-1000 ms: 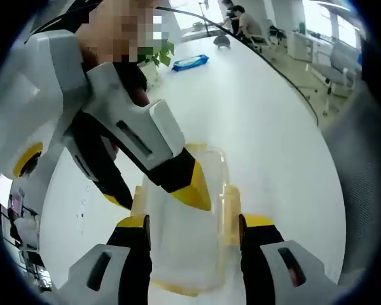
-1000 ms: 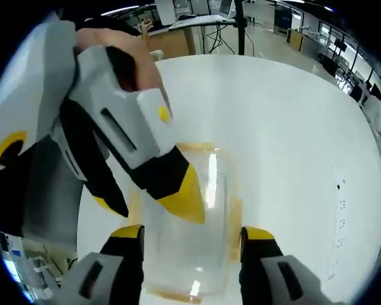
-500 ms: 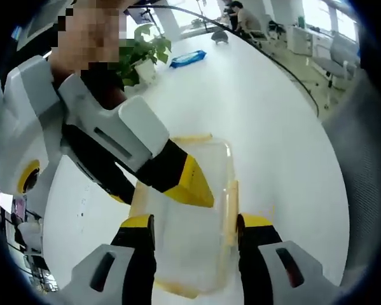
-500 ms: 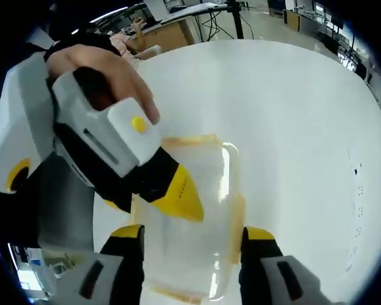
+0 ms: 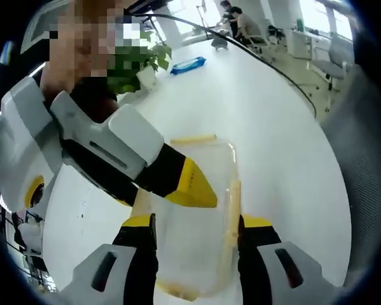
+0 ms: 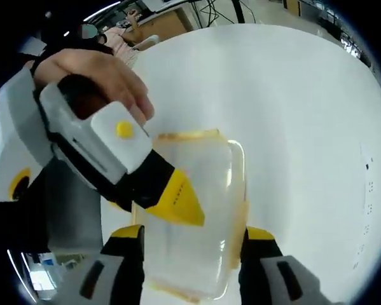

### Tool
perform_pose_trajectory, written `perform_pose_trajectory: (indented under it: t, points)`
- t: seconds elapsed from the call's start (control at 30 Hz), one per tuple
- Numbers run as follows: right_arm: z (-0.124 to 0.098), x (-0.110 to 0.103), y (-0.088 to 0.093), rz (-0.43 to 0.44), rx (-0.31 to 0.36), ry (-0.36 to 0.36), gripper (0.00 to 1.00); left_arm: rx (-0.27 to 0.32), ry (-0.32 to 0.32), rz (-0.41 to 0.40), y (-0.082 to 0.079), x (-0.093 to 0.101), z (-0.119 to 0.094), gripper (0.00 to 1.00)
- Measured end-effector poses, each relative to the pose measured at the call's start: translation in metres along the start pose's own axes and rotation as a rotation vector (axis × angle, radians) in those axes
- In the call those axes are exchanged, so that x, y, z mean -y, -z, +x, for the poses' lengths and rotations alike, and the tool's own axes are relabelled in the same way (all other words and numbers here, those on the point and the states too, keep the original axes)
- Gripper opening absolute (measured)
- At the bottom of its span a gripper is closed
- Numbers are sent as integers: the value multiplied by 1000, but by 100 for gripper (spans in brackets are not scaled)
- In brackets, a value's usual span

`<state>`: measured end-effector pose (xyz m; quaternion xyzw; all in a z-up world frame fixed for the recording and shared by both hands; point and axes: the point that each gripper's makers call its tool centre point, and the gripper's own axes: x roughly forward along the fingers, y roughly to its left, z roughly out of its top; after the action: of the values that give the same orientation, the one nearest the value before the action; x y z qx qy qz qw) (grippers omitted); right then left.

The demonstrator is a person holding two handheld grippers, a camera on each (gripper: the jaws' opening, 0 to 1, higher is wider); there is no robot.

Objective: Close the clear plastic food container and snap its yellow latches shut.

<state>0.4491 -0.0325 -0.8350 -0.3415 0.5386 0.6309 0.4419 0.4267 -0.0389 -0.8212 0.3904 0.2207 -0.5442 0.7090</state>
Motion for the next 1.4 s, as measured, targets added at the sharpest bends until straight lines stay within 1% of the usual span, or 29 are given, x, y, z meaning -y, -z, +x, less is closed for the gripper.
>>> perform_pose_trajectory:
  t: [0.17, 0.23, 0.27, 0.3, 0.37, 0.43, 0.5, 0.57, 0.67, 0.8, 0.83, 0.9, 0.97, 1.0, 1.03, 1.13, 1.23, 1.33, 1.4]
  points:
    - [1, -1, -1, -12, 57, -18, 61, 6, 1, 17, -1, 3, -1, 48]
    - [1, -2, -1, -13, 56, -19, 62, -2, -5, 29, -1, 3, 0, 49]
    - [1, -3, 0, -37, 39, -19, 62, -5, -3, 29, -2, 3, 0, 49]
    - [-1, -4, 3, -63, 6, -8, 62, -10, 5, 15, -2, 4, -1, 50]
    - [-4, -2, 4, -87, -12, 13, 59, -24, 18, -5, -3, 9, -3, 55]
    - [-10, -3, 2, -90, -3, 19, 59, -22, 19, -7, -3, 11, -3, 58]
    - [-15, -1, 0, -83, 7, 27, 61, -13, 23, -17, -5, 12, -5, 57]
    - [-19, -1, 1, -90, 3, 43, 61, -7, 11, -27, -8, 9, -8, 58]
    - [-24, -1, 4, -110, -16, 72, 63, 1, 10, -32, -13, 5, -13, 59]
    - [-32, -3, 1, -124, -6, 101, 62, 3, 11, -26, -16, 0, -20, 59]
    - [-35, -4, 0, -132, -3, 111, 62, 1, 16, -22, -16, 0, -21, 59]
    - [-37, -4, 0, -141, -4, 137, 62, -33, 44, -7, -12, 1, -22, 59]
    - [-39, -2, 1, -156, -13, 177, 63, -54, 57, 4, -9, 2, -23, 59]
    - [-40, -4, 2, -168, -20, 185, 64, -61, 61, 8, -8, 2, -23, 59]
    - [-40, -6, 3, -172, -23, 185, 64, -59, 62, 8, -9, 2, -23, 58]
    - [-45, -9, 2, -197, -28, 218, 63, -61, 72, 1, -12, 0, -23, 58]
    - [-49, -15, -1, -203, 4, 248, 61, -62, 84, 4, -11, -6, -24, 58]
    - [-48, -23, 1, -220, 13, 268, 62, -78, 102, 10, -4, -15, -25, 57]
    - [-48, -25, 2, -233, 33, 306, 62, -80, 117, 5, -2, -21, -27, 58]
